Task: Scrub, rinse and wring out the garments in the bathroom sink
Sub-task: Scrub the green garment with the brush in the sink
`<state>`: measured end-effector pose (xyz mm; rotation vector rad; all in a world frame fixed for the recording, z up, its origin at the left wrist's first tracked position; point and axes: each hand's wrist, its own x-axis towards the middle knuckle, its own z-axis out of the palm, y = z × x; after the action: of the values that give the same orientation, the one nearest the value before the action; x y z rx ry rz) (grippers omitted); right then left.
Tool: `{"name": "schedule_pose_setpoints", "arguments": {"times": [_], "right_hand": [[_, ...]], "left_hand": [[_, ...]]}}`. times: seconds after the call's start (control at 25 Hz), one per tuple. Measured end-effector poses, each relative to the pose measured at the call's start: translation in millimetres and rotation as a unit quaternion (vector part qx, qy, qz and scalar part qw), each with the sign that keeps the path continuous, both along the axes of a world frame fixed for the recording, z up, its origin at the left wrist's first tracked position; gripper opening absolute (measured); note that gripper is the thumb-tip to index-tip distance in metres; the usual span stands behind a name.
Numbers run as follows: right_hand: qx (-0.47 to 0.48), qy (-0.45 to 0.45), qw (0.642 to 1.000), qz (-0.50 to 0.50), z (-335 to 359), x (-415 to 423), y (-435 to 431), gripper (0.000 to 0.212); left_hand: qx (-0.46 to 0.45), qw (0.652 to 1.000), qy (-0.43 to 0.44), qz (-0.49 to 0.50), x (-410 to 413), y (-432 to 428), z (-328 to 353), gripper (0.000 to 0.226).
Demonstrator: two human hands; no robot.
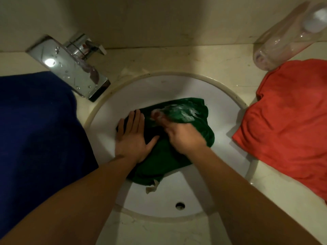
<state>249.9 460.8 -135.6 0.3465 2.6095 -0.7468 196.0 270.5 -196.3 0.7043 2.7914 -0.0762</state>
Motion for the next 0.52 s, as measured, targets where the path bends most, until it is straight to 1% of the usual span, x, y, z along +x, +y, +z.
{"name": "schedule_pose_setpoints", "arguments": {"times": [0.04, 0.08, 0.12, 0.2, 0.24, 0.32, 0.36, 0.4, 0.52], "right_hand": [[0.039, -0.029, 0.998, -0.047, 0, 6, 31, 0.045], [0.084, -0.04, 0.991, -0.099, 4, 16, 57, 0.041], [0.103, -0.04, 0.983, -0.143, 11, 28, 73, 0.04], [0.085, -0.028, 0.978, -0.19, 17, 31, 59, 0.04], [0.049, -0.019, 0.983, -0.174, 17, 19, 33, 0.039], [-0.036, -0.021, 0.996, -0.081, 8, 1, -23, 0.04], [-0.047, -0.013, 0.998, -0.03, 4, 0, -35, 0.043], [-0.019, -0.013, 1.0, -0.015, 4, -1, -28, 0.044], [0.073, -0.038, 0.987, -0.137, 4, 14, 47, 0.042]], "left_hand": [[0.008, 1.0, -0.006, 0.0, 0, 0, 1, 0.097], [0.013, 1.0, -0.013, -0.005, 0, 0, 2, 0.097], [0.017, 1.0, -0.016, -0.009, 0, 0, 3, 0.096], [0.021, 1.0, -0.015, -0.008, 0, 2, 4, 0.095], [0.021, 1.0, -0.015, -0.005, -1, 3, 4, 0.095], [0.016, 1.0, -0.018, -0.004, -2, 3, 3, 0.095], [0.013, 1.0, -0.015, -0.002, -3, 2, 2, 0.094], [0.01, 1.0, -0.013, 0.0, -3, 1, 2, 0.094], [0.005, 0.999, -0.034, -0.007, -3, 3, 3, 0.093]]}}
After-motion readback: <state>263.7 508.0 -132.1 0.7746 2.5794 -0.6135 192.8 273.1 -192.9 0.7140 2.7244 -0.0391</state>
